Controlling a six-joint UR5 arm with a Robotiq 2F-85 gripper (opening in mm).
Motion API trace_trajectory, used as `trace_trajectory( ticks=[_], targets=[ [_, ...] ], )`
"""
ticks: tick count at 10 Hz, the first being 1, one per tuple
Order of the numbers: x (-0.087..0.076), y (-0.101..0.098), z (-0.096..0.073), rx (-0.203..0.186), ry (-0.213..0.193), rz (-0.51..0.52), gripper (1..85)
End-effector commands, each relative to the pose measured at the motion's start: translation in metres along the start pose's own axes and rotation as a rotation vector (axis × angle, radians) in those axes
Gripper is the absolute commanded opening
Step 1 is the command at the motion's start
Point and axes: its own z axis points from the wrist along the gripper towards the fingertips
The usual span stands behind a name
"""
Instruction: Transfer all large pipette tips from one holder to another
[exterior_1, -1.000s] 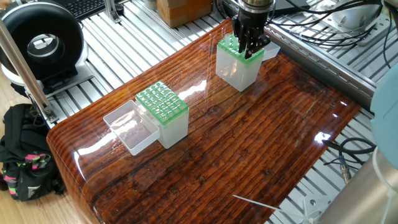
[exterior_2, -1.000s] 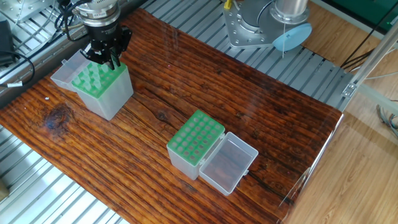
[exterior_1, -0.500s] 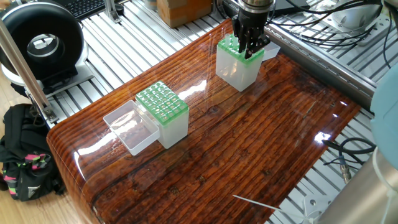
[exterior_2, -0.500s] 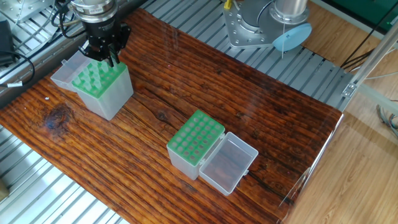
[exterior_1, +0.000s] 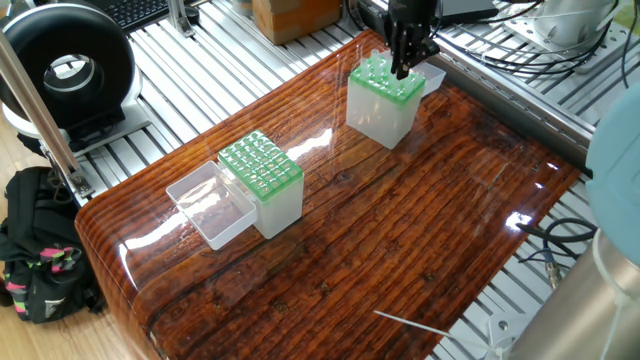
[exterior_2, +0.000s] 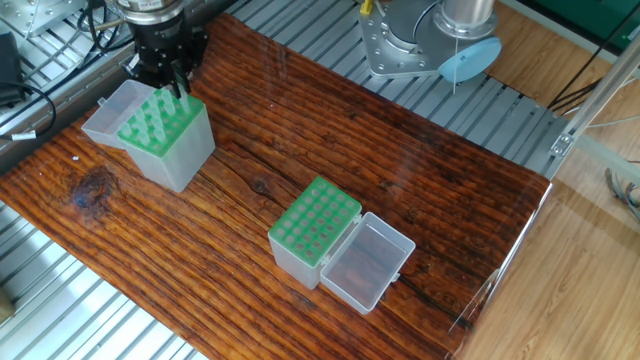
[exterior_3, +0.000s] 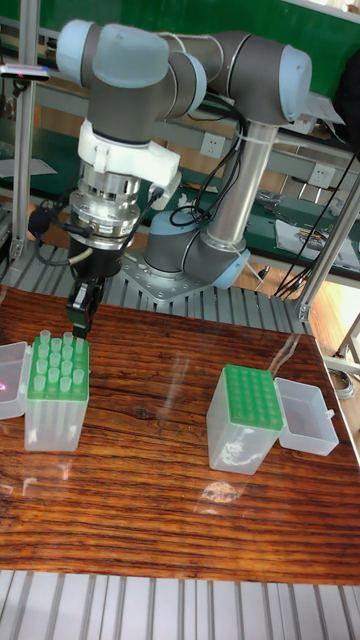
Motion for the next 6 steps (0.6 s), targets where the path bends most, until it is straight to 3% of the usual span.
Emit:
trace_trajectory(
  ticks=[1,6],
  targets=[
    [-0.003,0.004,-0.019,-0.015,-0.002,0.015,1.0],
    [-0.002,0.004,-0.044,-0.042,0.009,0.018,1.0]
  ],
)
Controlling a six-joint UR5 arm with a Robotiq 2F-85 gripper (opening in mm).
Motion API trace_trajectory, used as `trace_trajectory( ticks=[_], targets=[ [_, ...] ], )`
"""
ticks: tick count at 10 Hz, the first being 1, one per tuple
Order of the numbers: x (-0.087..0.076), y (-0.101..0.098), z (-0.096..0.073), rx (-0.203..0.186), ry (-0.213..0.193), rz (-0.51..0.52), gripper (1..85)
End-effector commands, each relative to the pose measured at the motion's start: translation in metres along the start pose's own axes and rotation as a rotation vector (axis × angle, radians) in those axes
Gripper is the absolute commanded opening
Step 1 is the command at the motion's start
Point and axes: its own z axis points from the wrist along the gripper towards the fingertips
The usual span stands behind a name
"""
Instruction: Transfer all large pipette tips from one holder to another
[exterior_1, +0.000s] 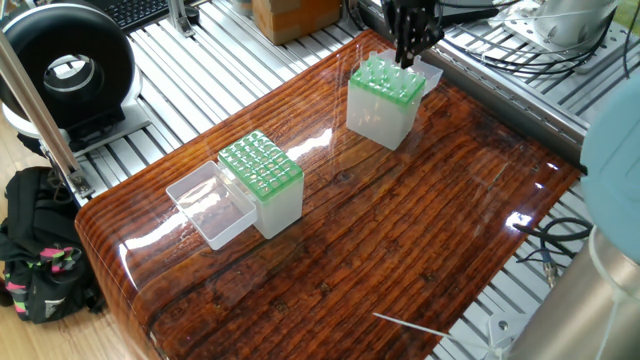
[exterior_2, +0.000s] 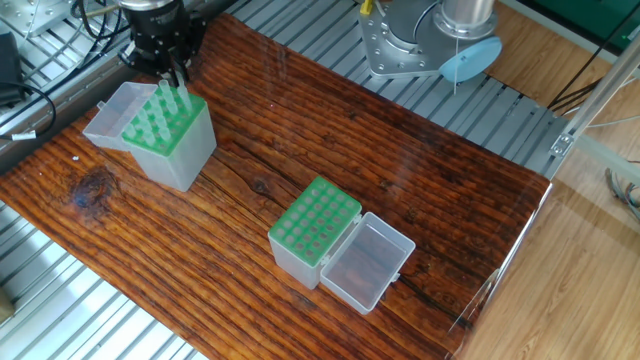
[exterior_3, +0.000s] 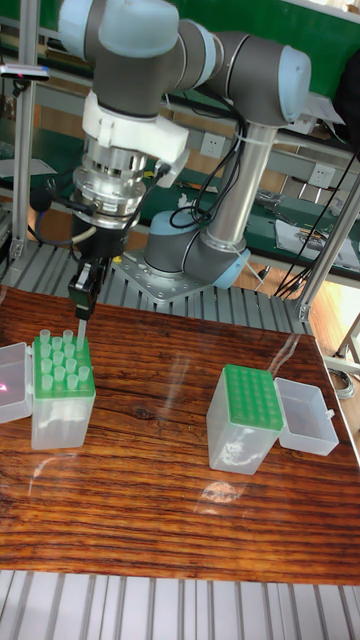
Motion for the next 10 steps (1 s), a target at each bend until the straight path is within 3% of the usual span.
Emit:
trace_trajectory(
  ticks=[1,10],
  targets=[
    [-0.003,0.001,-0.018,-0.012,-0.003,0.010,1.0],
    [-0.003,0.004,-0.061,-0.056,0.028,0.030,1.0]
  ],
)
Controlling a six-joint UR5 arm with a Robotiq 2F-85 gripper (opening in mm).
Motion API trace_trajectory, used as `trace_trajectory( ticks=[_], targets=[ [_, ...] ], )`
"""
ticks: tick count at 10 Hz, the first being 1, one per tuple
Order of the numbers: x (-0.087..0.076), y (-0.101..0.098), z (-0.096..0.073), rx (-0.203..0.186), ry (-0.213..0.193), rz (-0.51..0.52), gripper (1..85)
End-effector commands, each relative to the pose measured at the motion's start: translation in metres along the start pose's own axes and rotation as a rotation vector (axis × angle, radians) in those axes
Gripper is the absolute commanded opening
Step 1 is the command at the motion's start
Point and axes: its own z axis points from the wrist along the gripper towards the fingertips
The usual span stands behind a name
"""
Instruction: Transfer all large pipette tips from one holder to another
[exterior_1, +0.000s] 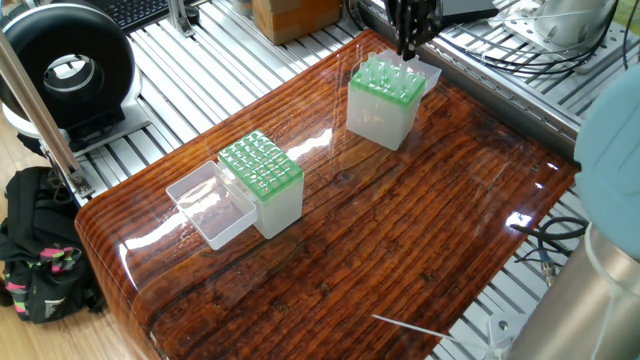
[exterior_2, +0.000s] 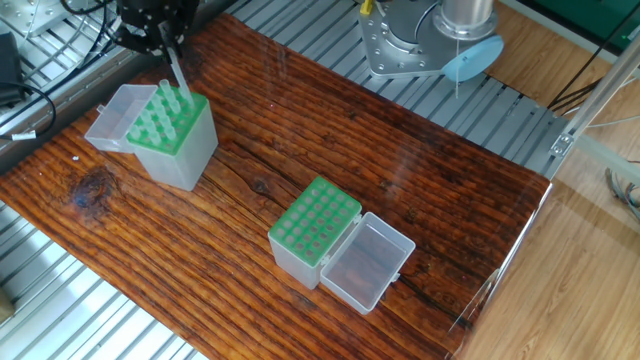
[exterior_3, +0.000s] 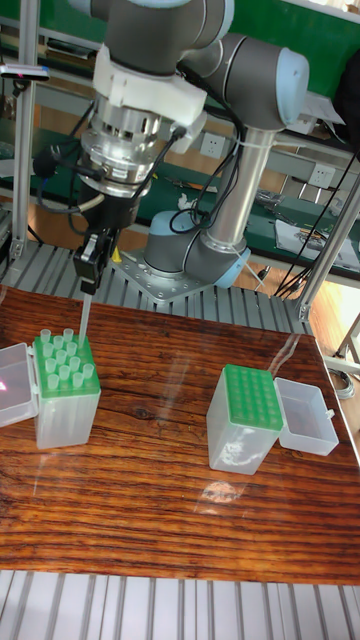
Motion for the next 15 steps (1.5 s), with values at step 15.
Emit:
trace_trajectory(
  ticks=[15],
  targets=[
    [-0.062,0.041,-0.055,0.040,-0.186,0.747,1.0]
  ],
)
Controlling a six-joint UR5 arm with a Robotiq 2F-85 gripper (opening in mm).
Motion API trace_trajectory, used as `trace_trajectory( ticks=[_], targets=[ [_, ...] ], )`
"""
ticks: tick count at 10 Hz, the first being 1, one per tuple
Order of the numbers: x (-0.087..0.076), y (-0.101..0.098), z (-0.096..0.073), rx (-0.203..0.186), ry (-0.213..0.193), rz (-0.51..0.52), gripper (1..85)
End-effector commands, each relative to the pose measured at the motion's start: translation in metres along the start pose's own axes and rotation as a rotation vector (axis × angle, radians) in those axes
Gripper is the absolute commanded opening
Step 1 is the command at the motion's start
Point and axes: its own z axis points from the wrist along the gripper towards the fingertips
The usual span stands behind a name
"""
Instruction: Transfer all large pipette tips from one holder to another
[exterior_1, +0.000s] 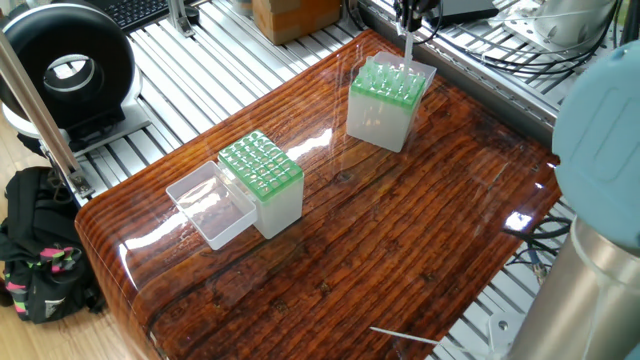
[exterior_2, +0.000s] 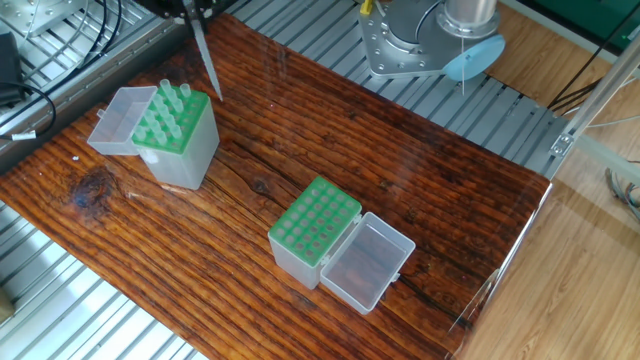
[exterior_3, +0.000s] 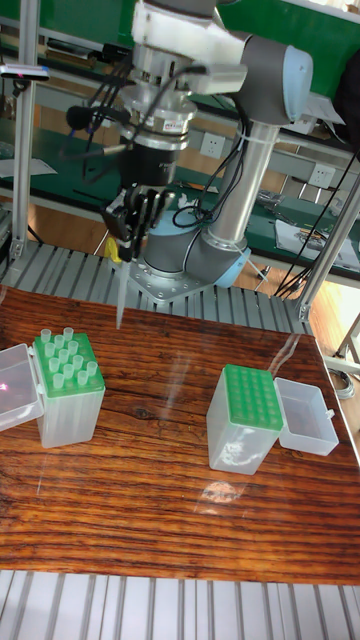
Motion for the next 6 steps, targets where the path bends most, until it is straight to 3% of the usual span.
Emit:
trace_trajectory(
  ticks=[1,3,5,6],
  targets=[
    [-0.027,0.010,-0.006,0.019,-0.116,0.387,1.0],
    [-0.044,0.019,-0.004,-0.036,-0.152,0.595,1.0],
    [-0.061,0.036,-0.001,-0.121,-0.161,0.752,1.0],
    [-0.066,0.036,0.001,-0.137,-0.159,0.793,1.0]
  ],
)
